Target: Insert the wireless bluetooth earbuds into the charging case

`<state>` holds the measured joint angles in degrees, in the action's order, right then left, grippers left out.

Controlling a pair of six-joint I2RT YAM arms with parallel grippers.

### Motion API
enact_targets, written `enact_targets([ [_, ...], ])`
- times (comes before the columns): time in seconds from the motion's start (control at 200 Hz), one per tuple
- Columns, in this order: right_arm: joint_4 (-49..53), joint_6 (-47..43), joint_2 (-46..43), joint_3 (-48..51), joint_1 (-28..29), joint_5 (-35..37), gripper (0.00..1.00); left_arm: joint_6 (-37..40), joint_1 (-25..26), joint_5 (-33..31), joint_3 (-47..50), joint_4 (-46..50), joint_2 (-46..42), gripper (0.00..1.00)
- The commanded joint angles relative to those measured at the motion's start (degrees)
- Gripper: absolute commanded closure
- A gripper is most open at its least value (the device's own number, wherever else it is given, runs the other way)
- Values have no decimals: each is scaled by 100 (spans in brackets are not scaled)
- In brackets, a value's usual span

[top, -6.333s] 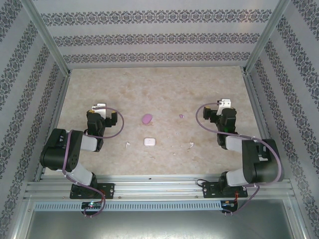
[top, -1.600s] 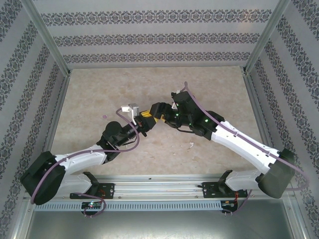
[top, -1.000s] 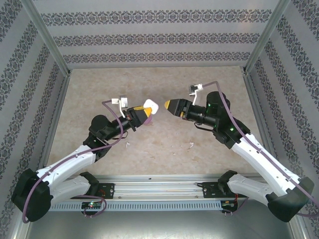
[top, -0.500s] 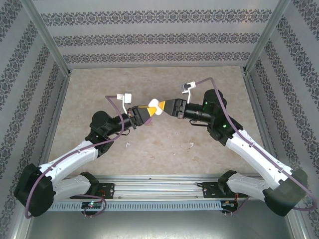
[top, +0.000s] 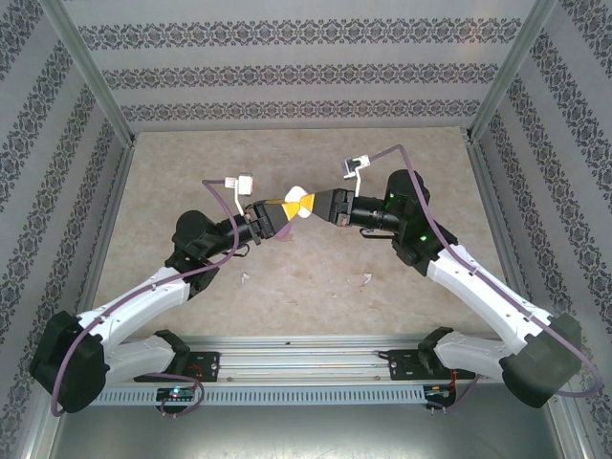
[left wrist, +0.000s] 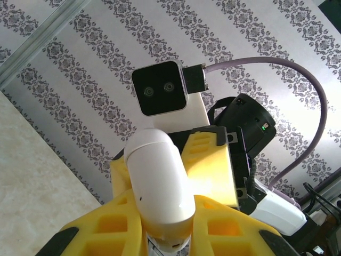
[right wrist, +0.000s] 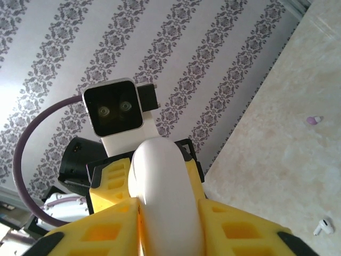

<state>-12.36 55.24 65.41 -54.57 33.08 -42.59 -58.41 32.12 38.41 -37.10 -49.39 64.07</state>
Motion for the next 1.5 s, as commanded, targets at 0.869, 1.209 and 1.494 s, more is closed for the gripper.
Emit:
enact_targets([
  [0.869,3942,-4513,110,-1746,-3,-155,88,3789,-755,1898,-1215,4412,-1226,34],
  [1.209,4049,-4799,147,-1742,161,-214,88,3222,-756,2376,-1229,3872,-601,38],
  [1.494,3940,-4846,136,-1681,329,-224,89,2785,-743,2654,-1333,3390,-183,50],
])
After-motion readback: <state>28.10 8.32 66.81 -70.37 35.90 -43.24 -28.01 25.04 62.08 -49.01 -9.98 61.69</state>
